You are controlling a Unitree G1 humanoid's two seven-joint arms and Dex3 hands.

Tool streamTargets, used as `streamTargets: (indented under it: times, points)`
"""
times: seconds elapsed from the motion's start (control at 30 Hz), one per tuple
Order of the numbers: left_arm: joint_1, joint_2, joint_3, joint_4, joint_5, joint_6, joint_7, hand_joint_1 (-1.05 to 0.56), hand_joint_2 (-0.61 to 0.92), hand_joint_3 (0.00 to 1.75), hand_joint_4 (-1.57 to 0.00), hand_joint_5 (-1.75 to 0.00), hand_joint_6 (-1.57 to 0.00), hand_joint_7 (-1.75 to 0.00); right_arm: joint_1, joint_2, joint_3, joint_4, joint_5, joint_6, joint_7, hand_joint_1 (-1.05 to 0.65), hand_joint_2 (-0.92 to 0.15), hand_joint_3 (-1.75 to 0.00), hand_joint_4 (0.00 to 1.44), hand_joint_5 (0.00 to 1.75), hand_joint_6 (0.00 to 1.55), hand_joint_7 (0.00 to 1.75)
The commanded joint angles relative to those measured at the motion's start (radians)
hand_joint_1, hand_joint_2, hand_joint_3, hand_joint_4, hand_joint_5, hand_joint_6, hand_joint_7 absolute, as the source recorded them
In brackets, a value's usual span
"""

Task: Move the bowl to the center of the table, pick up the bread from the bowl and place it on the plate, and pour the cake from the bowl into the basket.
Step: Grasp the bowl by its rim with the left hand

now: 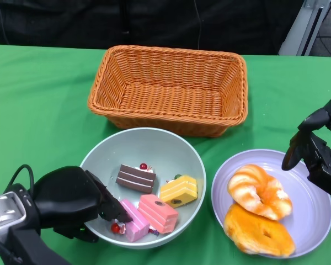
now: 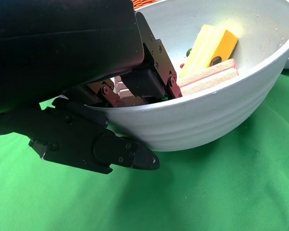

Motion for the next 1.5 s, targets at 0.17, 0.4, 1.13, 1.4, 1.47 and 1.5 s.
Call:
streamTargets:
  times: [0.17,0.4,1.13,1.4,1.47,1.5]
  points:
    - [0.007,0.002,0.007,0.045,-0.029,-0.033,0.044,-0.36,0.92,0.11,-0.76,0.00,-0.95,-0.10,0.005,0.000,0.003,-0.011,0.003,0.009,-0.012,-0.10,-0.70,-0.90,0.74,1.67,0.72,1.30]
    - [0.010,0.003,0.005,0.052,-0.038,-0.034,0.043,-0.35,0.92,0.09,-0.77,0.00,-0.89,-0.34,0.010,-0.002,0.008,-0.019,0.002,0.015,-0.022,-0.10,-0.71,-0.89,0.74,1.67,0.72,1.28]
    - [0.011,-0.011,-0.002,0.090,-0.034,-0.047,0.101,-0.33,0.92,0.01,-0.49,-1.73,-0.50,-1.41,0.013,-0.007,0.003,-0.014,0.020,0.013,-0.005,-0.10,-0.74,-0.85,0.71,1.67,0.69,1.30]
    - [-0.002,-0.023,-0.008,0.131,-0.033,-0.073,0.125,-0.34,0.91,0.00,-0.53,-1.74,-0.48,-1.49,0.013,-0.010,0.004,-0.012,0.013,0.010,-0.005,-0.09,-0.74,-0.86,0.72,1.67,0.70,1.31]
    - [-0.001,-0.024,-0.005,0.130,-0.037,-0.070,0.116,-0.34,0.92,0.00,-0.52,-1.74,-0.47,-1.52,0.011,-0.009,0.003,-0.009,0.018,0.008,-0.001,-0.09,-0.73,-0.86,0.72,1.67,0.69,1.31]
    - [0.000,-0.024,-0.004,0.128,-0.039,-0.067,0.111,-0.34,0.92,0.00,-0.52,-1.75,-0.47,-1.52,0.011,-0.009,0.002,-0.008,0.019,0.008,0.000,-0.09,-0.73,-0.86,0.72,1.67,0.69,1.30]
